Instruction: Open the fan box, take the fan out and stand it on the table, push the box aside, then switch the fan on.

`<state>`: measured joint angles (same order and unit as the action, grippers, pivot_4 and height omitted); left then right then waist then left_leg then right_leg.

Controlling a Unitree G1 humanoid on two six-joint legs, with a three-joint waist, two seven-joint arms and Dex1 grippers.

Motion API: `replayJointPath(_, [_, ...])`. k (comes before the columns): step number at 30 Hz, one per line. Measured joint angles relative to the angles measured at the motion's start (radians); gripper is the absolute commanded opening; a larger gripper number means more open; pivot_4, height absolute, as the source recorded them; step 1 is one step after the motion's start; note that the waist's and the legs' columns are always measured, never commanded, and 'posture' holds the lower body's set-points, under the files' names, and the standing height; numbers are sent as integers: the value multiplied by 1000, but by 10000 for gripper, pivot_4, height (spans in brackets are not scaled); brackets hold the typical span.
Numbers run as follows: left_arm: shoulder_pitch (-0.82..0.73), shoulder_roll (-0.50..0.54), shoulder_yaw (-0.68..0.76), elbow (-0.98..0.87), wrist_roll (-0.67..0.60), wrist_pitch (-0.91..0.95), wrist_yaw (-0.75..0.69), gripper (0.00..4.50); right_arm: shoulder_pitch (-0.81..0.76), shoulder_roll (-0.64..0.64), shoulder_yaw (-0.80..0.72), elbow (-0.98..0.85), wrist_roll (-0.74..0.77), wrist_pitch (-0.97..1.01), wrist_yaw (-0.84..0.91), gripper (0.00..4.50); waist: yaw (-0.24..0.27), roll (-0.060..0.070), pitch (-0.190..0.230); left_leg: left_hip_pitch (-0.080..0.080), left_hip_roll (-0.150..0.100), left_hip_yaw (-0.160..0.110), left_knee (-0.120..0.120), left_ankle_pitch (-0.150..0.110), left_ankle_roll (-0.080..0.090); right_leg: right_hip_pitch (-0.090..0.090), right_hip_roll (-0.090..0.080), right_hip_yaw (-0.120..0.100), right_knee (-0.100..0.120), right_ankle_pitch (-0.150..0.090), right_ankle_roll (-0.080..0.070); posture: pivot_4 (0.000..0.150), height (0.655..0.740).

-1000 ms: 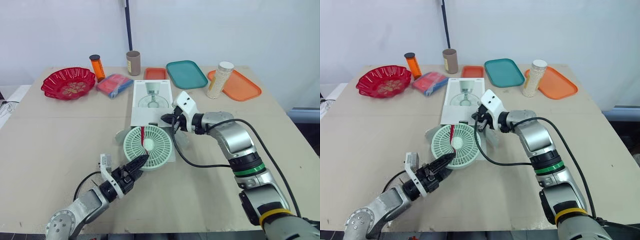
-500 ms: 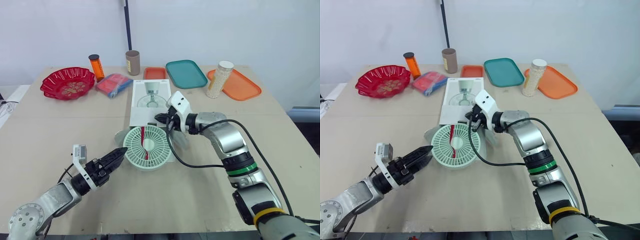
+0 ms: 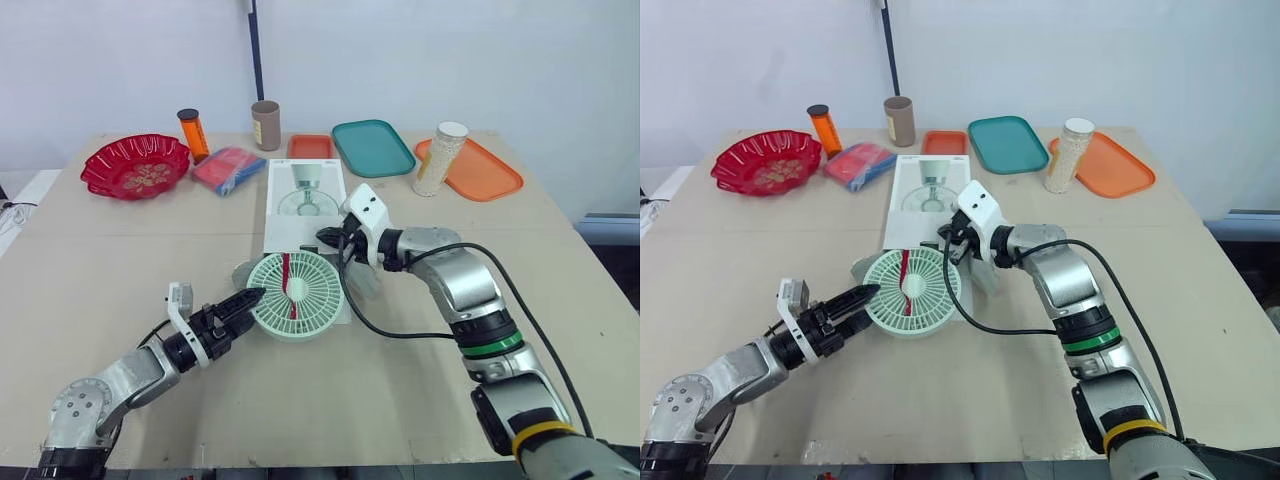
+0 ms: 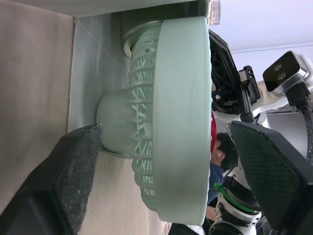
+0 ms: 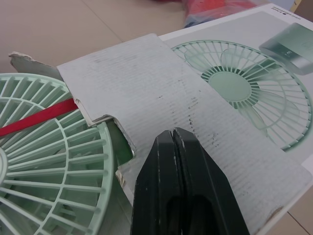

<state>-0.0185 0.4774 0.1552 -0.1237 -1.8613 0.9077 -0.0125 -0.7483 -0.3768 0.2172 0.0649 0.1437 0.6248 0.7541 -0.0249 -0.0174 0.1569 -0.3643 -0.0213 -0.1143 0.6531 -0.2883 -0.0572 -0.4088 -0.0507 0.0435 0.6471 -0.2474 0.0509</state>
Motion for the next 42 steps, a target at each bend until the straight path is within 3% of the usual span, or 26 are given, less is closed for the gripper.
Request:
replayJointPath(1, [0,0,0,1,0,9,-2,32505,1,-1,-1,-1,0,2,-1,0,0,0,0,0,0,0,0,0,0,0,0,0,0,0,0,1500,7400])
replayJointPath(2, [-1,-1,0,1,0,14,-2,26910,1,-1,-1,-1,0,3,-2,0,0,0,0,0,0,0,0,0,0,0,0,0,0,0,0,1500,7400])
replayJointPath(5, [-8,-15,0,4,-1,17,-2,17193,2,-1,-2,-2,0,5,-6,0,0,0,0,0,0,0,0,0,0,0,0,0,0,0,0,1500,7400])
replayJointPath(13, [6,-26,0,-9,-10,26,13,16725,9,-2,-2,-13,1,10,-14,0,0,0,0,0,0,0,0,0,0,0,0,0,0,0,0,1500,7400])
replayJointPath(25, [260,-66,1,-213,-92,-10,55,16725,9,-1,-1,-11,1,10,-14,0,1,0,0,1,0,1,0,0,1,1,0,0,0,0,0,1500,7400])
replayJointPath(27, [273,-64,-1,-228,-93,-15,57,26829,9,-1,-1,-11,1,10,-13,0,1,0,0,1,0,1,0,0,1,1,0,0,0,0,0,1500,7400])
replayJointPath(28, [265,-65,-5,-230,-80,-29,75,28791,9,0,-1,-10,1,9,-13,0,1,0,0,1,0,1,0,0,1,1,0,0,0,0,0,1500,7400])
replayJointPath(32, [232,-83,-10,-229,-40,-85,112,44183,9,1,0,-4,1,3,-11,0,1,0,0,1,0,1,0,0,0,1,0,0,0,0,0,1500,7400])
replayJointPath(39, [242,-50,7,-302,-69,-104,104,44683,6,2,0,1,1,-1,-1,0,1,0,0,1,1,2,0,0,1,1,0,1,0,0,0,1500,7400])
replayJointPath(42, [241,26,59,-301,-82,-87,55,44683,0,2,-2,11,6,-2,6,0,0,0,0,1,1,2,0,0,1,1,1,1,0,0,0,1500,7400])
